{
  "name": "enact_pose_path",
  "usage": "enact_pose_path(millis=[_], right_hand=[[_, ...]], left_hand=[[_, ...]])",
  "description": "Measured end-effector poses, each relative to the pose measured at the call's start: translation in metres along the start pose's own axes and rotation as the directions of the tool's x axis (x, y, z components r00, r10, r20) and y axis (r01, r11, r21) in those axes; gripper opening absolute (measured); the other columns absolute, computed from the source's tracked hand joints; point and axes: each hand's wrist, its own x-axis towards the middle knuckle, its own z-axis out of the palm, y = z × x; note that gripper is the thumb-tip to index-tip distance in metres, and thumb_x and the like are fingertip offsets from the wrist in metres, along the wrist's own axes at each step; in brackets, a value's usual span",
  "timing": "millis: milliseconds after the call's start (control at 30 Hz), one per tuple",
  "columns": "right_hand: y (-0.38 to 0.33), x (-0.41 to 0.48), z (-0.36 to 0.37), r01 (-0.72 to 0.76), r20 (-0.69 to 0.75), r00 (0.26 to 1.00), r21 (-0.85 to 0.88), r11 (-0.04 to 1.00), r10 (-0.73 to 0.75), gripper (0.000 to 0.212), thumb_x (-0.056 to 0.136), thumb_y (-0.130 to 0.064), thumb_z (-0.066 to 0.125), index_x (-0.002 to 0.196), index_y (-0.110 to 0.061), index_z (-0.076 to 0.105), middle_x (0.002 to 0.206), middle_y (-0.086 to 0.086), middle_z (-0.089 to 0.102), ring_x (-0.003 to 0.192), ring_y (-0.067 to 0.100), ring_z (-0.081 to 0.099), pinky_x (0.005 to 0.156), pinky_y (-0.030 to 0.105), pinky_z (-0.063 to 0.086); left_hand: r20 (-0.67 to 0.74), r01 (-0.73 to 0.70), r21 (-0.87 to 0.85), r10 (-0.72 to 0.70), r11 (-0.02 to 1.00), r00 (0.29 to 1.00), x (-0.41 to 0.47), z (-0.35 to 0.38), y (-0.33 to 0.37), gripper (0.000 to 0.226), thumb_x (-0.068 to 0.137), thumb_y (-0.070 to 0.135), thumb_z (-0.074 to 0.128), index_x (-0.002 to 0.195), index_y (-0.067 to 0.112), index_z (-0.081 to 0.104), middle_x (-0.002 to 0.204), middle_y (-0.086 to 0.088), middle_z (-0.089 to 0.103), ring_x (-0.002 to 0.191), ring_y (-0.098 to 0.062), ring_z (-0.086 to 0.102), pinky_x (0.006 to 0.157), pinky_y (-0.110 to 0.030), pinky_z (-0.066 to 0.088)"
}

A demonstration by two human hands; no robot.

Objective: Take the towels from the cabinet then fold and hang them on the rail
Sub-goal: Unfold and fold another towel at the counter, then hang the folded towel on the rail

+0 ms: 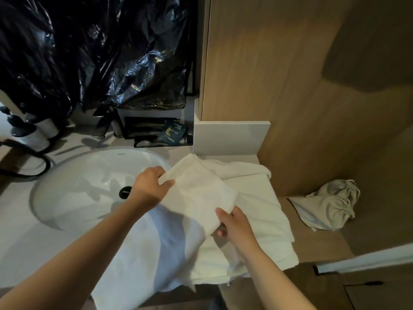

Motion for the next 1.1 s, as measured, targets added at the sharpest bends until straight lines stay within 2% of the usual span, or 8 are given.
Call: enact_pose_path(millis=[133, 300, 433, 600, 700, 833, 967, 1100], right_hand=[[-0.035, -0.01, -0.01, 0.159, -0.055, 0.985, -0.082, 0.984, -0.164, 0.015, 0.094, -0.032, 0.06, 0.105, -0.022, 0.061, 0.092, -0.001, 0.068, 0.068, 0.007, 0.058, 0.054, 0.018, 0.046], [-0.095, -0.024, -0.021, 0.364, -0.094, 0.925, -0.05, 0.93, -0.367, 0.02, 0.096, -0.027, 0.059, 0.105, -0.01, 0.063, 0.08, -0.008, 0.068, 0.062, 0.003, 0.057, 0.051, 0.018, 0.042], [-0.146, -0.04, -0.032, 0.514, -0.102, 0.85, -0.054, 0.856, -0.516, 0.018, 0.096, -0.028, 0.059, 0.103, -0.012, 0.064, 0.081, 0.006, 0.065, 0.059, 0.008, 0.053, 0.047, 0.02, 0.042], [-0.211, -0.063, -0.043, 0.656, -0.128, 0.744, -0.052, 0.753, -0.656, 0.016, 0.097, -0.034, 0.056, 0.101, -0.02, 0.064, 0.08, -0.01, 0.071, 0.061, 0.004, 0.064, 0.047, 0.012, 0.043], [-0.245, -0.076, -0.051, 0.73, -0.162, 0.655, -0.114, 0.673, -0.738, 0.016, 0.095, -0.037, 0.058, 0.099, -0.022, 0.064, 0.082, -0.015, 0.071, 0.072, 0.001, 0.067, 0.05, 0.008, 0.045], [-0.292, -0.102, -0.063, 0.823, -0.172, 0.502, -0.206, 0.529, -0.848, 0.015, 0.095, -0.037, 0.059, 0.1, -0.024, 0.064, 0.085, -0.016, 0.07, 0.078, 0.003, 0.068, 0.051, 0.009, 0.046], [-0.336, -0.135, -0.075, 0.89, -0.156, 0.32, -0.287, 0.353, -0.934, 0.015, 0.093, -0.039, 0.058, 0.103, -0.029, 0.064, 0.093, -0.018, 0.07, 0.085, 0.005, 0.069, 0.055, 0.01, 0.049], [-0.373, -0.171, -0.092, 0.912, -0.183, 0.12, -0.367, 0.181, -0.976, 0.011, 0.094, -0.035, 0.06, 0.104, -0.03, 0.062, 0.093, -0.017, 0.071, 0.083, 0.005, 0.07, 0.055, 0.012, 0.05]], left_hand=[[-0.036, -0.073, -0.056, 0.072, 0.996, 0.997, -0.004, -0.025, 0.022, 0.023, 0.092, 0.032, 0.06, 0.075, 0.021, 0.047, 0.073, 0.007, 0.053, 0.068, -0.012, 0.05, 0.055, -0.021, 0.032], [-0.121, -0.145, -0.118, 0.131, 0.982, 0.984, -0.005, -0.063, 0.061, 0.021, 0.091, 0.033, 0.06, 0.078, 0.022, 0.049, 0.071, 0.009, 0.052, 0.063, -0.004, 0.048, 0.051, -0.023, 0.029], [-0.18, -0.181, -0.239, 0.139, 0.954, 0.974, -0.005, -0.095, 0.093, 0.025, 0.091, 0.034, 0.061, 0.079, 0.014, 0.052, 0.072, 0.001, 0.055, 0.063, -0.01, 0.049, 0.052, -0.026, 0.031], [-0.262, -0.274, -0.383, 0.181, 0.882, 0.948, -0.009, -0.132, 0.132, 0.027, 0.091, 0.034, 0.061, 0.089, 0.007, 0.057, 0.085, -0.008, 0.061, 0.071, -0.016, 0.055, 0.061, -0.027, 0.038], [-0.316, -0.344, -0.461, 0.211, 0.818, 0.925, -0.013, -0.152, 0.155, 0.016, 0.09, 0.035, 0.062, 0.09, 0.019, 0.06, 0.087, 0.006, 0.065, 0.08, -0.009, 0.062, 0.06, -0.019, 0.043], [-0.42, -0.495, -0.492, 0.303, 0.716, 0.856, -0.016, -0.182, 0.189, 0.013, 0.09, 0.032, 0.064, 0.091, 0.02, 0.06, 0.084, 0.004, 0.067, 0.076, -0.006, 0.063, 0.058, -0.013, 0.046], [-0.468, -0.589, -0.538, 0.368, 0.602, 0.803, -0.02, -0.213, 0.225, 0.012, 0.09, 0.033, 0.065, 0.093, 0.022, 0.062, 0.09, -0.002, 0.072, 0.083, -0.025, 0.069, 0.076, -0.049, 0.057], [-0.499, -0.699, -0.552, 0.491, 0.455, 0.714, -0.034, -0.246, 0.266, 0.024, 0.078, 0.052, 0.069, 0.089, 0.03, 0.063, 0.089, -0.021, 0.069, 0.081, -0.048, 0.063, 0.072, -0.06, 0.054]])
